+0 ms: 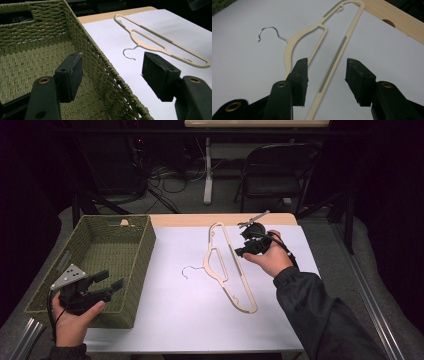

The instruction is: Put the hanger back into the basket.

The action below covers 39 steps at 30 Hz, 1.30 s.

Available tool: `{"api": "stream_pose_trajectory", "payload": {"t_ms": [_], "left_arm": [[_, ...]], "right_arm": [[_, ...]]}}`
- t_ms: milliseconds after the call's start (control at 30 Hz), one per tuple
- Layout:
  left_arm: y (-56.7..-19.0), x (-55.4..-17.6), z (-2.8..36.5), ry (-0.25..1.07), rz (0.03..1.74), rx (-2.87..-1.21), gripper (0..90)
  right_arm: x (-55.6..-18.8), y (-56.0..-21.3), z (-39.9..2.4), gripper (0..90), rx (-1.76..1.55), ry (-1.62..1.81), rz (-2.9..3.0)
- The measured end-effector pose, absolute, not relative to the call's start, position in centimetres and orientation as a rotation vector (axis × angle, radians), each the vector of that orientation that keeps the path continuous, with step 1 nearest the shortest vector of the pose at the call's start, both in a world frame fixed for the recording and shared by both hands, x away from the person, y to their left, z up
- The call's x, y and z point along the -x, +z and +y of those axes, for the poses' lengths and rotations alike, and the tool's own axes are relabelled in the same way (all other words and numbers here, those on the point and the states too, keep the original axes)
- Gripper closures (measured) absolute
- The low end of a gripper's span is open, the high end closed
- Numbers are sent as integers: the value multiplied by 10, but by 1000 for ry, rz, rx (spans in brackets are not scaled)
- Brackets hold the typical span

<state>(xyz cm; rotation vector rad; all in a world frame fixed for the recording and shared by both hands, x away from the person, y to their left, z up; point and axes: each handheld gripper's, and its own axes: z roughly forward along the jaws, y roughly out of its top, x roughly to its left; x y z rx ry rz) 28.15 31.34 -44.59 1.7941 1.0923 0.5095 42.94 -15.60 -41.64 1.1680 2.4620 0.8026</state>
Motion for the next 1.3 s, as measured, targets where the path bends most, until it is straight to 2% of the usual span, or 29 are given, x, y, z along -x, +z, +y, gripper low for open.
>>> {"api": "stream_pose_trajectory", "payload": {"t_ms": [200,400,700,933,1300], "left_arm": [[-447,-282,313,505,1092,-1798,331],[-448,-282,314,502,1094,-1795,332],[-447,-281,316,505,1103,-1791,332],[-449,-282,315,499,1103,-1792,332],[-449,-282,317,500,1109,-1788,334]], "right_arm": [[-439,-430,-140,529,-1196,887,2442],[-448,-446,-128,528,-1226,828,2467],[-461,-457,-117,609,-1301,736,2518],[-474,-456,-114,628,-1368,660,2550],[-487,-494,-99,637,-1403,536,2587]]}}
